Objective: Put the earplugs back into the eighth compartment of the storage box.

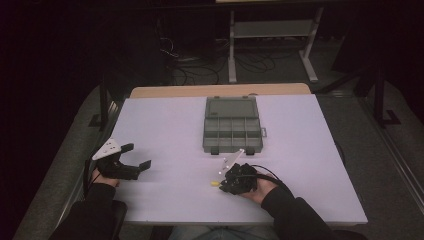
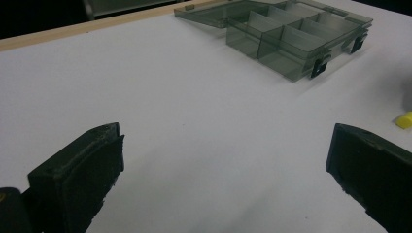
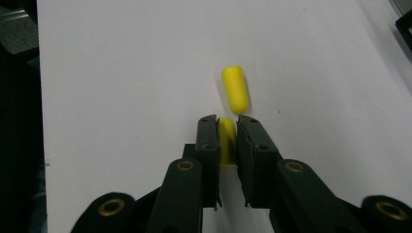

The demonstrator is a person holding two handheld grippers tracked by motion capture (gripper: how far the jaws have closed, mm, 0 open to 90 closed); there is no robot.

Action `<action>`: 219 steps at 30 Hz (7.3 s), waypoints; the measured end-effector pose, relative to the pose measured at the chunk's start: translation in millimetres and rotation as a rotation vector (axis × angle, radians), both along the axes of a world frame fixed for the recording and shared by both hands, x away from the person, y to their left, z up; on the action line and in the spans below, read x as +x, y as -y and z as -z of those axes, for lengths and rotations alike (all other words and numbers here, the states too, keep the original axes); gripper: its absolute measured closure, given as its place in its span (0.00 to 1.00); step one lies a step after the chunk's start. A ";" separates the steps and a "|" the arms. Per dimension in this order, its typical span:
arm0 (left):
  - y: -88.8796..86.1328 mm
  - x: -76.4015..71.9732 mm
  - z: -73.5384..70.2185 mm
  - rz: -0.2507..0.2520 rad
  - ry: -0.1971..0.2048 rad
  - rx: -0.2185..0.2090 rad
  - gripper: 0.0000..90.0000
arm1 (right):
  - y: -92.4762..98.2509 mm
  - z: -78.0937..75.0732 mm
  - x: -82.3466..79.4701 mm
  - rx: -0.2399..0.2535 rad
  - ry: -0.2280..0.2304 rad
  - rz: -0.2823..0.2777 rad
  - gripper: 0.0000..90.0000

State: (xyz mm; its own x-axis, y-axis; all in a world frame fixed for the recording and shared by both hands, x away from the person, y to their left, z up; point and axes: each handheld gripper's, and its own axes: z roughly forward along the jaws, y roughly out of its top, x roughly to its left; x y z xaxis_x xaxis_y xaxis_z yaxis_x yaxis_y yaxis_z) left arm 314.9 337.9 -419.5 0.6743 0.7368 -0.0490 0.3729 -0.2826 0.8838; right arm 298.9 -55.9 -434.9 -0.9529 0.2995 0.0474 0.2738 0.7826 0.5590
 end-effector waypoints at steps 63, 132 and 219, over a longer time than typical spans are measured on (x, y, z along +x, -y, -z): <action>0.6 0.4 1.0 0.003 -0.013 0.001 0.00 | 50.1 -87.9 51.5 0.066 0.063 0.148 0.88; 0.7 0.7 1.2 0.012 -0.015 0.005 0.00 | 83.9 -67.2 107.7 0.076 0.027 0.371 0.38; 1.1 0.3 1.2 0.016 -0.017 0.005 0.00 | -26.8 -5.2 15.8 -0.007 -0.014 -0.054 0.55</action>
State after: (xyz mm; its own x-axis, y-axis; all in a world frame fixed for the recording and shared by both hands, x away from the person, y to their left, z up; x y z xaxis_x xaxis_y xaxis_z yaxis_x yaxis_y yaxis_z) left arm 315.2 336.8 -420.6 0.6850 0.7264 -0.0567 0.3835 -0.2933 0.8757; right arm 314.7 -29.0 -429.7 -0.9670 0.2476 0.0594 0.2387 0.8004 0.5498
